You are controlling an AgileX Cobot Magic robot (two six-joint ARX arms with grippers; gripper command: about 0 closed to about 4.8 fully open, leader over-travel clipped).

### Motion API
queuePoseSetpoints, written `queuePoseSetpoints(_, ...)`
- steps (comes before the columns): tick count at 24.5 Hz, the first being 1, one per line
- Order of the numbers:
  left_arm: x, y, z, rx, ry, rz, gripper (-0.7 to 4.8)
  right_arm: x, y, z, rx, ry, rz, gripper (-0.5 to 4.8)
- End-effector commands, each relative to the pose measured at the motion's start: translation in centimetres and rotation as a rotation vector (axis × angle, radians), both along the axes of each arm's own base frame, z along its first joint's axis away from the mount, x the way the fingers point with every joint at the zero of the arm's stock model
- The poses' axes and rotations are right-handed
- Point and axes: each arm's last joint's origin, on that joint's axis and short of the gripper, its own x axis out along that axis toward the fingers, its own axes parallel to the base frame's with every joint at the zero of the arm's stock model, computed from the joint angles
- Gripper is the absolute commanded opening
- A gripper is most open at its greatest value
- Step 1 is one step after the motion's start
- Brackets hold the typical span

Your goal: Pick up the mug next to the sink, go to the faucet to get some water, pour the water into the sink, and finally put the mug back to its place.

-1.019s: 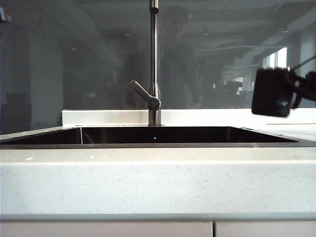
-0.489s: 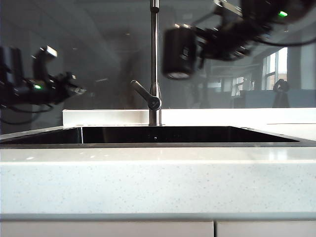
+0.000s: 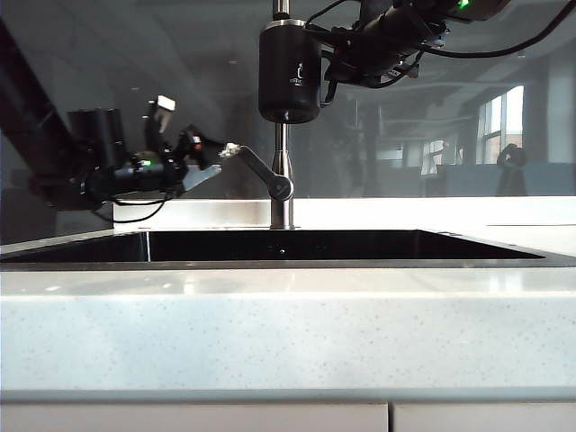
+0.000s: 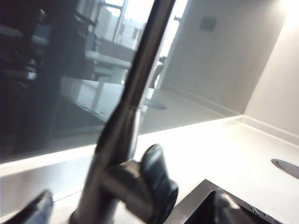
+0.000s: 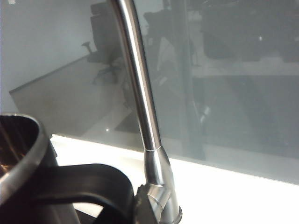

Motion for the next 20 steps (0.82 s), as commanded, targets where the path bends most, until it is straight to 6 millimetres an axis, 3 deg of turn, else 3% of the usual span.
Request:
queuePoseSetpoints(1,0.2,-1.9,0.3,0.05,-0.044,0.021,4.63,-0.3,0.1,1.4,0.056,-0.065,0.008,-0.02)
queuePoseSetpoints(5,0.1,-3.3,1.0,0.051,-0.085,0.047,4.62,-0.3,0.1,1.5,0.064,-0.072,0.008,-0.02)
queuePoseSetpoints(14,0.4,-3.8,3.2,0.033,-0.15,0.044,4.52,-0.4,0.1,1.5,0.063,-0.071,0.02,-0.02)
queuePoseSetpoints(20,0.2,-3.9,3.2,0.057,-0.155,-0.043,3.25,-0.4,0.1,1.5,0.062,-0.072,0.031,-0.02)
